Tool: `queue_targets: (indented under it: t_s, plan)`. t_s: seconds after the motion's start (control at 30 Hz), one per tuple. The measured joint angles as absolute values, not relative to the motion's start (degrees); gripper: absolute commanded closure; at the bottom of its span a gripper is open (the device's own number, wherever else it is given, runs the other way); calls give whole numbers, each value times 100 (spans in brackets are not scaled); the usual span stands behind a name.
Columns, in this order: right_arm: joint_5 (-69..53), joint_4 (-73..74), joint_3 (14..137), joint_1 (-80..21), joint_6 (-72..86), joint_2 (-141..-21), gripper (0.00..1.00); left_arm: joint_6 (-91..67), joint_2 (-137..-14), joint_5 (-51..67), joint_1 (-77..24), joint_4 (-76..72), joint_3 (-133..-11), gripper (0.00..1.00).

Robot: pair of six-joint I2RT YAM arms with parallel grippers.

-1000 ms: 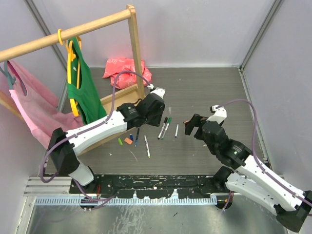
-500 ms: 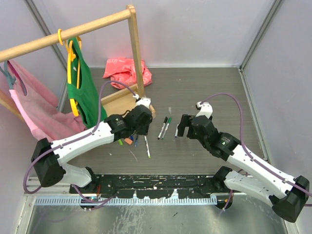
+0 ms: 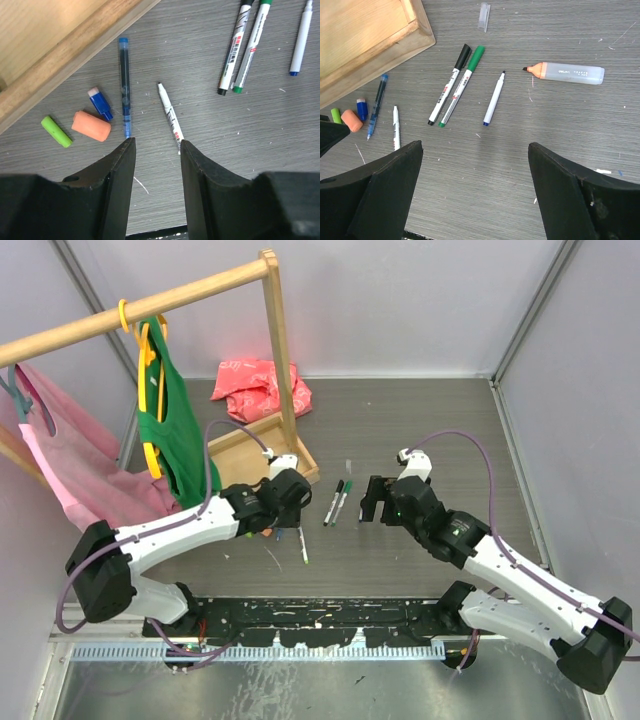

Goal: Insert the pens into the pen caps
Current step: Pick up the pen from the center of the board.

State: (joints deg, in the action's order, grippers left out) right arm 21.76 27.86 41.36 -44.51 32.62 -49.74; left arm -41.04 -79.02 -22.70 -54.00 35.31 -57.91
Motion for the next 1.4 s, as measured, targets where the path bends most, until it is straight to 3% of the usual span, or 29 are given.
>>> queue_targets:
  t_s: [0.8,1.4]
  plan:
    - [1966,2768,4064,-4451,3269,-4950,10,-5179,-8766,-2292,-5502,3358,-5640,59]
    - [1846,2792,4062,-4451,3317,-4950,10,-5339,-9494,-2071,-5614,2985,-5627,74]
